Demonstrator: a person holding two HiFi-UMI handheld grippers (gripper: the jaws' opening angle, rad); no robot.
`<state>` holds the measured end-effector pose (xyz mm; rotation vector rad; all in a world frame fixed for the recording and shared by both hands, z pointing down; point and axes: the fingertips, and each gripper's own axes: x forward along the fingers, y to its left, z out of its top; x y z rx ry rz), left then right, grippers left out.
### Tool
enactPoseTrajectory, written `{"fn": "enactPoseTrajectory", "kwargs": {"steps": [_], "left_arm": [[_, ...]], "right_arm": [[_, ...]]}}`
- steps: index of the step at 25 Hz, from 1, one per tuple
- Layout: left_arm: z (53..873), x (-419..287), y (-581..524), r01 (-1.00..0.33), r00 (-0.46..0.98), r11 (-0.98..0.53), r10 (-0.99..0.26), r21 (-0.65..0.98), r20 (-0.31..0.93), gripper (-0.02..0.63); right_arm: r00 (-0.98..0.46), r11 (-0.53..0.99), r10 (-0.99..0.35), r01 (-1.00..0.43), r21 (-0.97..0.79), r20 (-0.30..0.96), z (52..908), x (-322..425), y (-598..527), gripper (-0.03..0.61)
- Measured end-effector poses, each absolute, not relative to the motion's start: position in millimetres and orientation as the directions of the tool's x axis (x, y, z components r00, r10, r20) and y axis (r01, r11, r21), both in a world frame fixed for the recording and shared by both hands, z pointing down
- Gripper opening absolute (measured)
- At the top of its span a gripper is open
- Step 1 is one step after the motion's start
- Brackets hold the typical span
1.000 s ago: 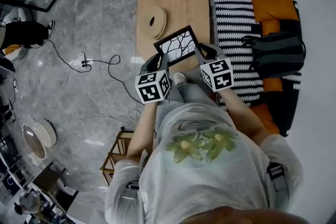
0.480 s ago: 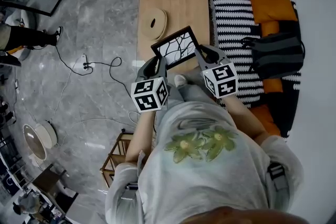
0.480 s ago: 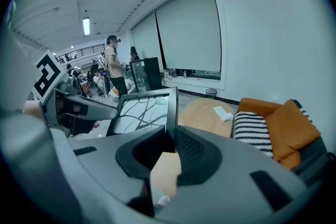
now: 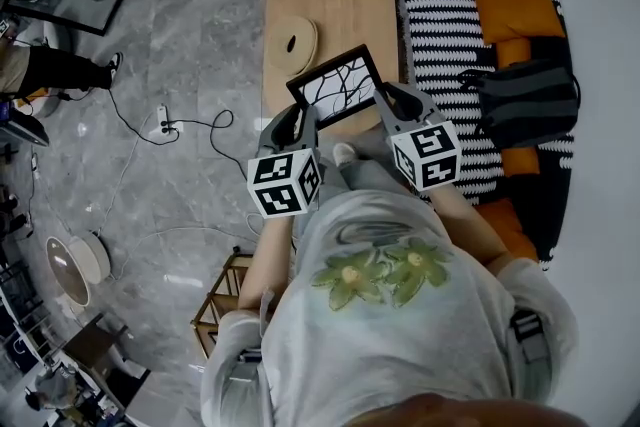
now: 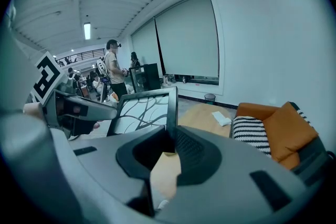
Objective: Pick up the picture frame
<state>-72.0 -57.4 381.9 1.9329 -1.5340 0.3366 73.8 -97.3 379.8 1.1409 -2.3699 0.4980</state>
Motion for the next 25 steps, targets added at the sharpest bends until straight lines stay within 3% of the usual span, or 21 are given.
{"fn": "enactPoseTrajectory", "kwargs": {"steps": [25], "left_arm": [[371.7, -68.8, -47.3, -0.941, 0.284, -0.120, -0.787, 0.316, 0.547, 0.089]], "right_arm": [[-0.542, 0.582, -0.647, -0.806, -0.113, 0.535, 370.4, 77.9, -85.4, 0.066]]}}
